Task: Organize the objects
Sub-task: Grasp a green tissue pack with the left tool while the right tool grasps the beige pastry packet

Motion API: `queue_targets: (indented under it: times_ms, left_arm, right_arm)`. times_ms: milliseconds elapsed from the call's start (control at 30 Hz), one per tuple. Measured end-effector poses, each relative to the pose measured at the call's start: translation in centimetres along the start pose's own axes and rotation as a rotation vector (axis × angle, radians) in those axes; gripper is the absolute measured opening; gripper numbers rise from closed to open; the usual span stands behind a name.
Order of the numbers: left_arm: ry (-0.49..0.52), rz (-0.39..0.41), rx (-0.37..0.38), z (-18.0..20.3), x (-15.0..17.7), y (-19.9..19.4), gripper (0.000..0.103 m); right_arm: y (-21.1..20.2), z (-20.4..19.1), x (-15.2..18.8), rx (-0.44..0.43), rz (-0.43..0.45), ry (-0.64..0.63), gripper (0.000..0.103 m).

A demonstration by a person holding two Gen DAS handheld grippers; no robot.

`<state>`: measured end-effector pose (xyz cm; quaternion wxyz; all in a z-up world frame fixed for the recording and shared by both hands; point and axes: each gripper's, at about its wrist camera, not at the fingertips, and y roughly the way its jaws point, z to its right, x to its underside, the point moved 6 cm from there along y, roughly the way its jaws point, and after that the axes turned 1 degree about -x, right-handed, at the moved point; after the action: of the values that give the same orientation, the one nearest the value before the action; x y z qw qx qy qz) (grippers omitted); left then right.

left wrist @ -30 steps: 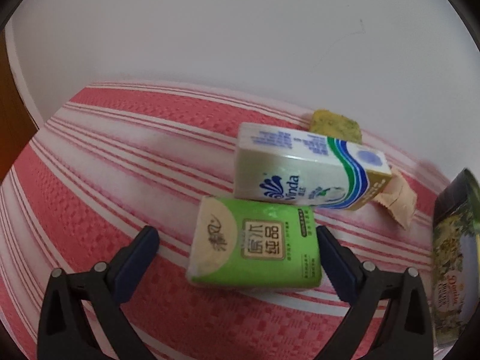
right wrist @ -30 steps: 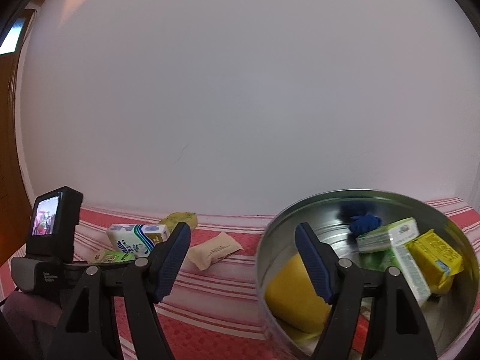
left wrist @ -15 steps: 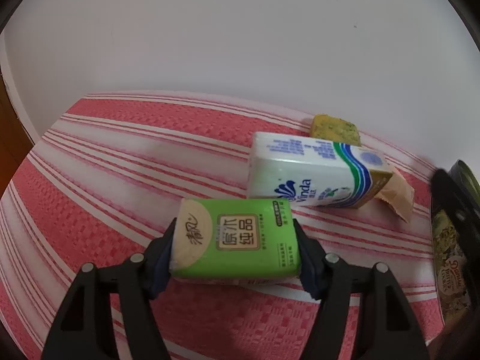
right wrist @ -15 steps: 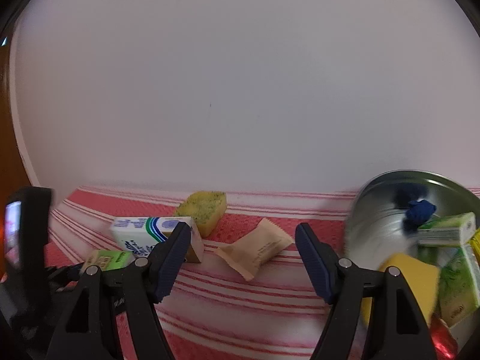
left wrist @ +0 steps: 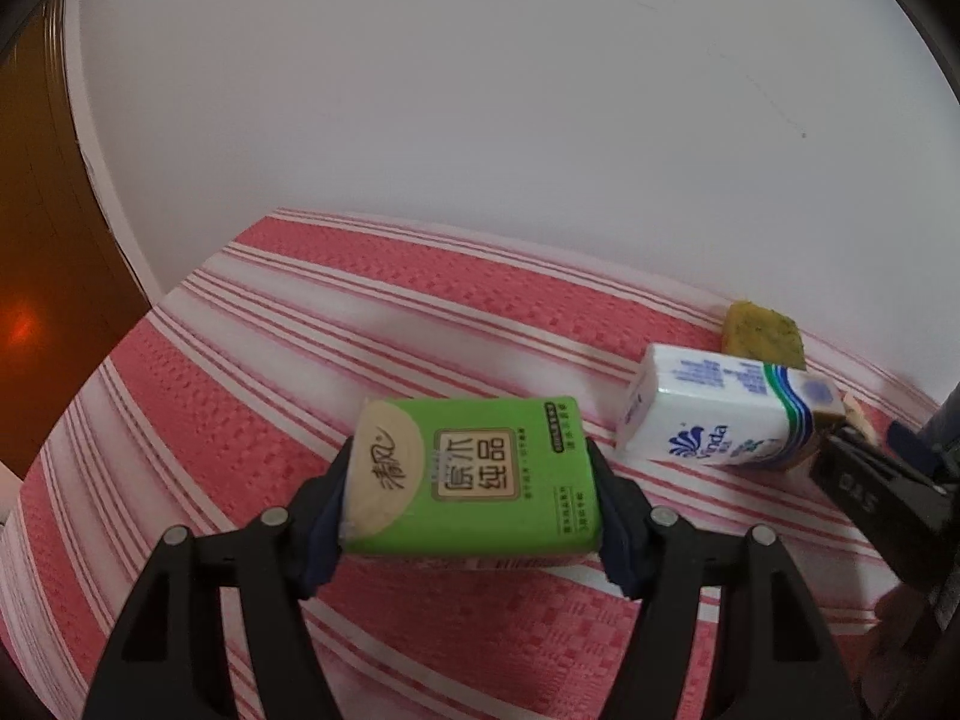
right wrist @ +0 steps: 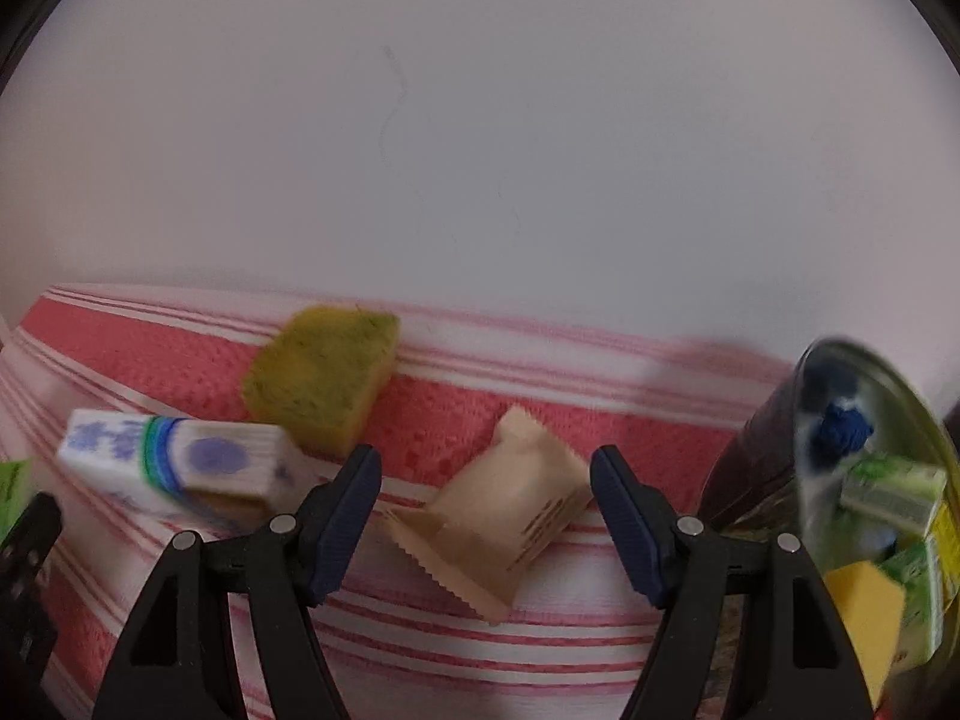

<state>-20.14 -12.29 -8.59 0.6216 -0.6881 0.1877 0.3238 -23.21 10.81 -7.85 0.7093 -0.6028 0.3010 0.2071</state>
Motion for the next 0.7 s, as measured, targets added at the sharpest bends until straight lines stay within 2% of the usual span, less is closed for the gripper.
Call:
queue_targets:
  times_ms: [67, 133, 267, 333, 367, 400, 533, 600, 700]
  left_arm:
    - [0.001, 0.001, 0.002, 0.5, 0.0, -0.5, 0.068]
    - [0.007, 0.007, -0.001, 0.7, 0.0, -0.8, 0.068]
    - [0.005, 0.007, 0.000, 0.8, 0.1, -1.0, 0.068]
    - [0.000, 0.004, -0.002, 1.0, 0.2, -1.4, 0.068]
    - [0.000, 0.005, -0.004, 0.6, -0.1, -1.0, 0.068]
    - [0.001, 0.008, -0.006, 0.6, 0.0, -1.0, 0.068]
    - [0.006, 0.033, -0.034, 0.3, -0.2, -1.0, 0.068]
    - [0.011, 0.043, -0.046, 0.2, -0.2, -1.1, 0.068]
    - [0.005, 0.042, -0.052, 0.0, -0.3, -1.0, 0.068]
  right_arm:
    - [1.3, 0.4, 0.3, 0.004, -0.068, 0.055, 0.074]
    - [1.8, 1.0, 0.2, -0.022, -0.084, 0.131, 0.075]
    - [2.0, 1.2, 0.2, 0.013, -0.081, 0.181, 0.075]
    - [1.7, 1.0, 0.3, 0.013, -0.076, 0.179, 0.068]
    - [1.4, 1.0, 0.4, 0.010, -0.067, 0.174, 0.056]
    - [1.3, 0.9, 0.4, 0.003, -0.063, 0.168, 0.048]
    - [0.7, 0.5, 0.9, -0.039, -0.052, 0.145, 0.044]
    - [-0.2, 0.1, 0.8, -0.053, -0.016, 0.125, 0.043]
    - [-2.5, -0.6, 0.6, -0.038, 0.091, 0.068, 0.044]
